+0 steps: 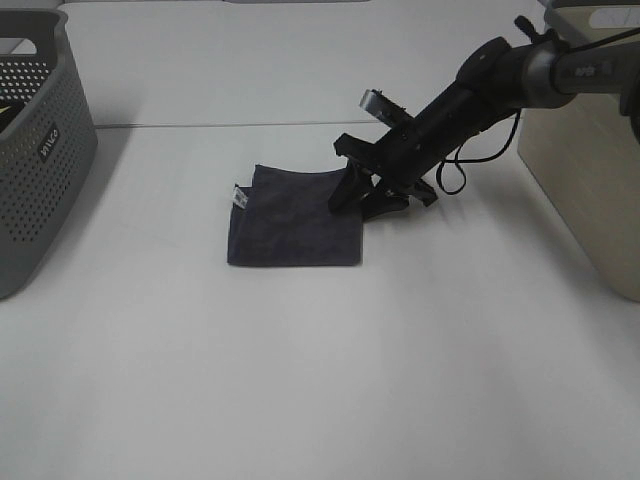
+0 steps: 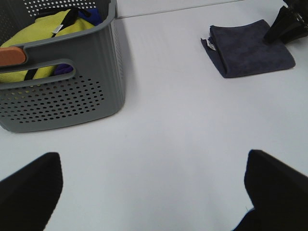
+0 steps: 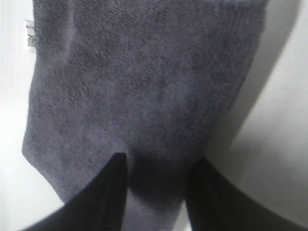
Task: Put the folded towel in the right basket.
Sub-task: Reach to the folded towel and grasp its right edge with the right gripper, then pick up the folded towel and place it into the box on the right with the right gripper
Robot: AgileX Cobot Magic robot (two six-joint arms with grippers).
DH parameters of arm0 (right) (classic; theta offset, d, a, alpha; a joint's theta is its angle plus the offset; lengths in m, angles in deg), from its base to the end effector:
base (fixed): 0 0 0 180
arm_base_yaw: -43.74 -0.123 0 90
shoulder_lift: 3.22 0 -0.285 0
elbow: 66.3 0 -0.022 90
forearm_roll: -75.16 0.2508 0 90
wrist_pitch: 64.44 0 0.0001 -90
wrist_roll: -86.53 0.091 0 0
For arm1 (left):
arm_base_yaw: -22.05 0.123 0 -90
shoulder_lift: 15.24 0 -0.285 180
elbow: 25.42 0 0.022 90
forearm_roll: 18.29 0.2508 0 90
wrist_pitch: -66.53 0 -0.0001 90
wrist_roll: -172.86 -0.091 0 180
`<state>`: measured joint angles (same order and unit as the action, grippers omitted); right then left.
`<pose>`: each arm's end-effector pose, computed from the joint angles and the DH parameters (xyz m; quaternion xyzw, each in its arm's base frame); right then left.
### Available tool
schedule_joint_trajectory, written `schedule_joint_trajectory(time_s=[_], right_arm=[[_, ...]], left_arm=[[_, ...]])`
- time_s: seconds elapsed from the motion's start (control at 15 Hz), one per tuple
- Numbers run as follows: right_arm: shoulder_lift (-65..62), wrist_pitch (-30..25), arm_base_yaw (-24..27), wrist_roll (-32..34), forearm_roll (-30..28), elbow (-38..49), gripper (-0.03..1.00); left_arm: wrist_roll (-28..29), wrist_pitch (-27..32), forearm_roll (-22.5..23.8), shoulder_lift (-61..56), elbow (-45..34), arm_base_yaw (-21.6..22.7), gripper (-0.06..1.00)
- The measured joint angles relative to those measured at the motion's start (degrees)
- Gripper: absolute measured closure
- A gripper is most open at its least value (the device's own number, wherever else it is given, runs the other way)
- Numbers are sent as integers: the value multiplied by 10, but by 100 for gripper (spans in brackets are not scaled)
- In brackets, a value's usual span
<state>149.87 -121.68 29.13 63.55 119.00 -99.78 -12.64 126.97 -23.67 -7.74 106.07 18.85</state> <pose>0.4690 0.1771 0.0749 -0.1158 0.9402 0.3167 0.0487 -0.0061 -0.0071 0.2783 0.0662 0.8466 -0.0363 0.5268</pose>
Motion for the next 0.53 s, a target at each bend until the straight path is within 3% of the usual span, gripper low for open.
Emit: schedule_joint_trajectory(time_s=[0.13, 0.2, 0.53], right_arm=[[5, 9, -6, 1, 3, 0, 90], [5, 10, -6, 1, 5, 0, 94], [-54, 14, -6, 2, -22, 2, 94]], left_arm=[[0, 0, 0, 0, 0, 0, -3], [0, 0, 0, 0, 0, 0, -3], [0, 0, 0, 0, 0, 0, -3]])
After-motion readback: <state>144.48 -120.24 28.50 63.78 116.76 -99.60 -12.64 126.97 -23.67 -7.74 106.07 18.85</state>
